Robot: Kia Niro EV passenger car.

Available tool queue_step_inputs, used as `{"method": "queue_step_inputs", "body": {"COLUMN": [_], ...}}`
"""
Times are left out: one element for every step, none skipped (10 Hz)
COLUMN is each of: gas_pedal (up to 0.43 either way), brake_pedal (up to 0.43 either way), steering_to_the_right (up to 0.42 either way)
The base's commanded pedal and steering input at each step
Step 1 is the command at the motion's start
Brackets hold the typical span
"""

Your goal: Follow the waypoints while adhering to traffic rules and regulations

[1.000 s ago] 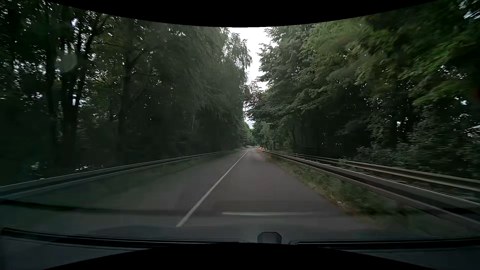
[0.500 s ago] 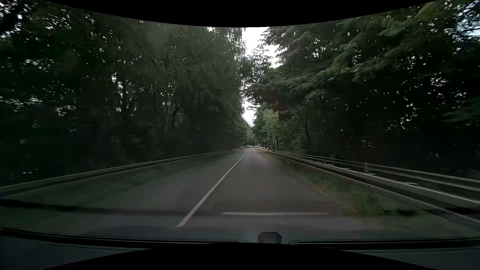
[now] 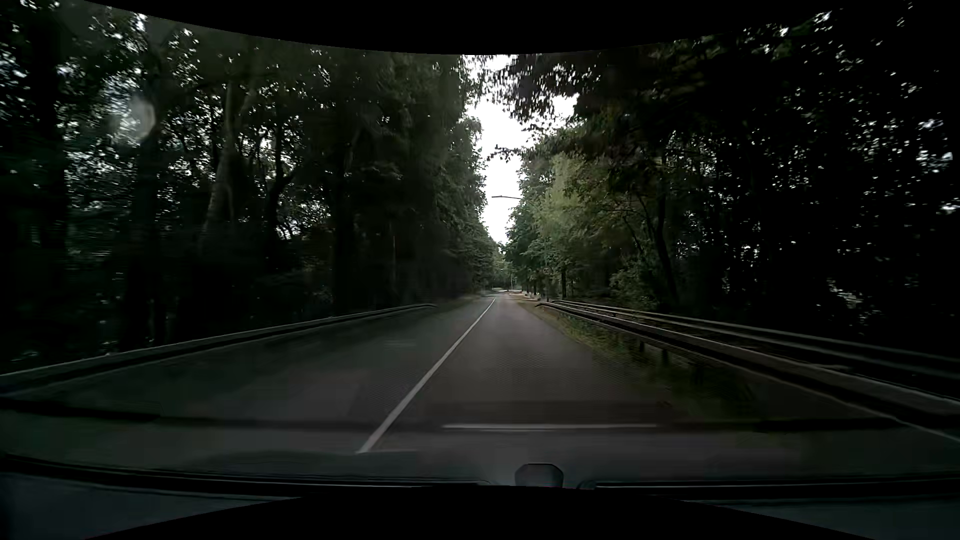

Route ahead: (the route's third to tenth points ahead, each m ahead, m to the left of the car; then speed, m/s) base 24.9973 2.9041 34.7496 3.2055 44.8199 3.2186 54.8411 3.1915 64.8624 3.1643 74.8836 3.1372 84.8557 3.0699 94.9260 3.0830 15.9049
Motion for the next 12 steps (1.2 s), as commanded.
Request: {"method": "queue_step_inputs", "body": {"gas_pedal": [0.039,0.039,0.039,0.039,0.028,0.020,0.020,0.020,0.008,0.008,0.008,0.008], "brake_pedal": [0.000,0.000,0.000,0.000,0.000,0.000,0.000,0.000,0.000,0.000,0.000,0.000], "steering_to_the_right": [-0.002,-0.002,-0.001,0.000,0.000,0.000,0.000,0.000,0.000,0.000,-0.001,-0.003]}}
